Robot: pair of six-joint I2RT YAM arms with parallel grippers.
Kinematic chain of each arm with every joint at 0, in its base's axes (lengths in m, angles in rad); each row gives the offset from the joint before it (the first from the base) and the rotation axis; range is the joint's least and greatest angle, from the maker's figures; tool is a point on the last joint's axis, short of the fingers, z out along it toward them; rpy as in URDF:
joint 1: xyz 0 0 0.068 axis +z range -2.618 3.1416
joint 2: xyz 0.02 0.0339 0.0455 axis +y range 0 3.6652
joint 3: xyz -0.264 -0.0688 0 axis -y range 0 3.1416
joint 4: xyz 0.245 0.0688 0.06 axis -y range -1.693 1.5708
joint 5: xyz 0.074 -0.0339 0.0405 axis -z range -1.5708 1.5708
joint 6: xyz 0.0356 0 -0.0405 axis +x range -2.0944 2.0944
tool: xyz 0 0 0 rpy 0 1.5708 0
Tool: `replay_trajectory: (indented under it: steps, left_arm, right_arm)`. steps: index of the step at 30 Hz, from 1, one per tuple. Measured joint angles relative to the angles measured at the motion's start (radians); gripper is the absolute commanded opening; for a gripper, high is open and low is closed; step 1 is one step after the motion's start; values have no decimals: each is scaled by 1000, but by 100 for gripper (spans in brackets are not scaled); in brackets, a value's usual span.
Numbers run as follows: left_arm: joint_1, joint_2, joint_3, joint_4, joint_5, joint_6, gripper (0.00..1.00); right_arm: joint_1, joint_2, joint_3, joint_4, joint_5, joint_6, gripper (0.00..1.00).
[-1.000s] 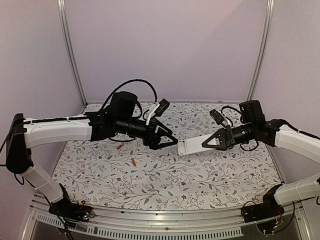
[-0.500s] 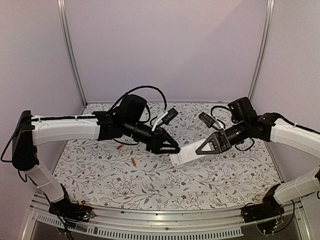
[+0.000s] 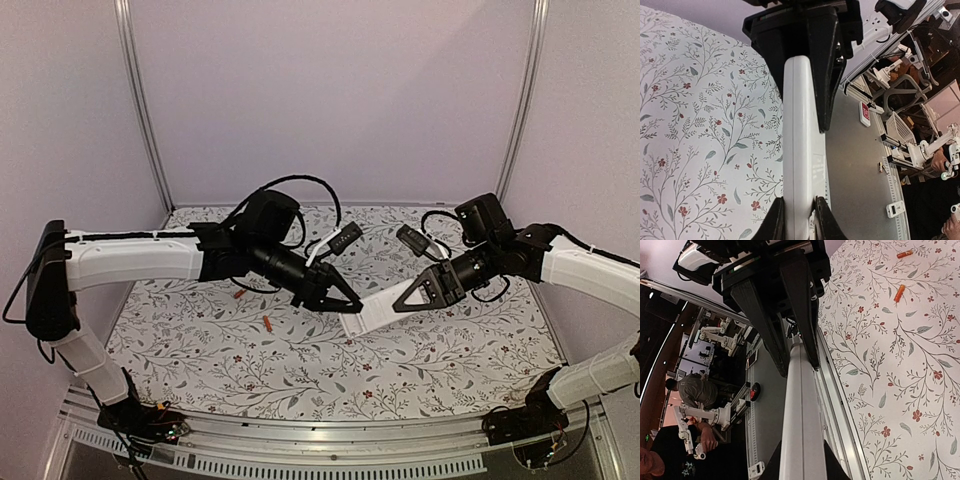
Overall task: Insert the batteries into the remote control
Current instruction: Pass from the right arm to the left, then pass from the left arm to the right
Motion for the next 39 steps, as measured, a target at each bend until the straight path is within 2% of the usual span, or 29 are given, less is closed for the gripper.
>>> replay_trajectory:
  steps: [2, 6, 9, 12, 17, 20, 25, 26, 30, 32, 35, 39]
  left_arm:
    - [0, 2, 10, -18, 5, 3, 0]
    - [-1, 3, 29, -59, 7, 34, 0]
    - [-1, 8, 48, -110, 8, 71, 0]
    - [-1, 9, 66, -166, 8, 109, 0]
    - [-2, 32, 100, -224, 45, 140, 0]
    - [-2, 55, 114, -249, 89, 150, 0]
    - [-4, 70, 123, -293, 132, 165, 0]
    - [-5, 73, 130, -304, 135, 170, 0]
    - [-13, 75, 150, -332, 136, 180, 0]
    - [-12, 78, 152, -349, 143, 179, 18]
    - [-12, 80, 154, -356, 140, 177, 47]
    - [8, 64, 124, -289, 97, 122, 72]
  right_arm:
    - [1, 0, 0, 1, 0, 1, 25]
    - [0, 0, 0, 6, 1, 10, 44]
    - [5, 0, 0, 14, -2, 26, 44]
    - [16, -1, -1, 14, -2, 35, 51]
    - [53, -1, -2, -9, 6, 32, 53]
    - [96, 9, 0, -41, 15, 6, 49]
    - [139, 39, 2, -75, 26, -23, 38]
    - [142, 45, 3, -79, 25, -25, 34]
    - [146, 64, 13, -87, 20, -33, 7]
    - [148, 65, 16, -83, 16, -44, 0]
    - [150, 67, 17, -85, 22, -45, 0]
    - [148, 67, 16, -74, 41, -23, 0]
